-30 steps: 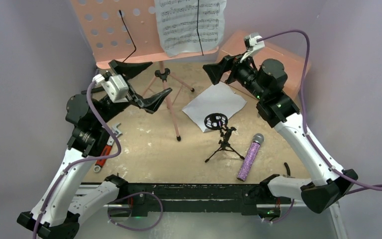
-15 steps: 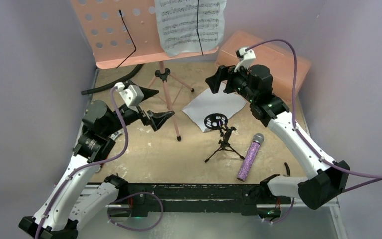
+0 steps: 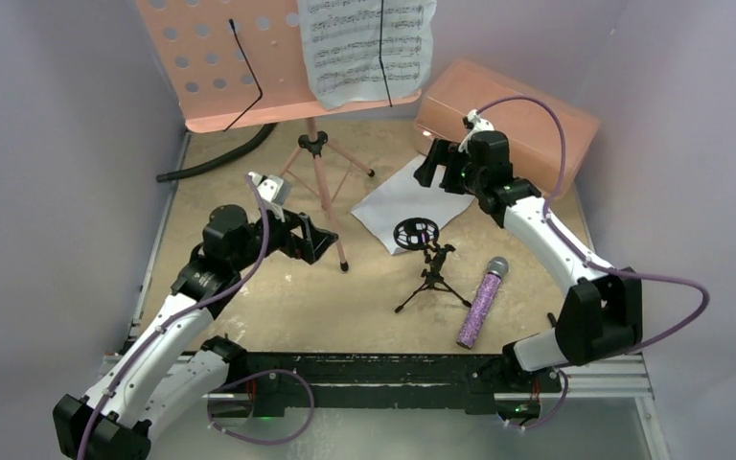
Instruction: Set up the instrument practice props
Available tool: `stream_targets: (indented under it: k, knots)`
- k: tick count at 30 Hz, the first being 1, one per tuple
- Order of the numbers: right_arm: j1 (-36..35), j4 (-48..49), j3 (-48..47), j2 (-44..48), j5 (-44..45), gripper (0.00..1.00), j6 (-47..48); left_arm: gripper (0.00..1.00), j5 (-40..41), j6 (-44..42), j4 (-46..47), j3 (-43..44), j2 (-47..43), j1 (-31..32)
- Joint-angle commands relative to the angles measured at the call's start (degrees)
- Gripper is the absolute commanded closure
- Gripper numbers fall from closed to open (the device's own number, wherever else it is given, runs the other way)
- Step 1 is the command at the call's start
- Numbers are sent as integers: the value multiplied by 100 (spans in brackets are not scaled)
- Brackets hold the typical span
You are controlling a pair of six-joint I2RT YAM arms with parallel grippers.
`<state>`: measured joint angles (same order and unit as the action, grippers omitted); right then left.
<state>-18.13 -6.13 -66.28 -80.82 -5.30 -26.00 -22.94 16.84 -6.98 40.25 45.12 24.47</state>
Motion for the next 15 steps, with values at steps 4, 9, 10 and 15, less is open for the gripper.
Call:
stream_targets:
  k: [4, 9, 10, 15]
  knots:
    - [265, -356, -69, -588, 52, 2, -220, 1, 1579, 1691, 104, -250, 324, 23]
    - [369, -480, -160, -1185, 541, 2, -139, 1, 1614, 2456, 400, -236, 699, 23]
    - [364, -496, -192, -1315, 716, 2, -134, 1, 1600, 2639, 462, -228, 792, 23]
    - [406, -638, -546, -2115, 606, 2, -99, 2, 1381, 3255, 876, -130, 1286, 23]
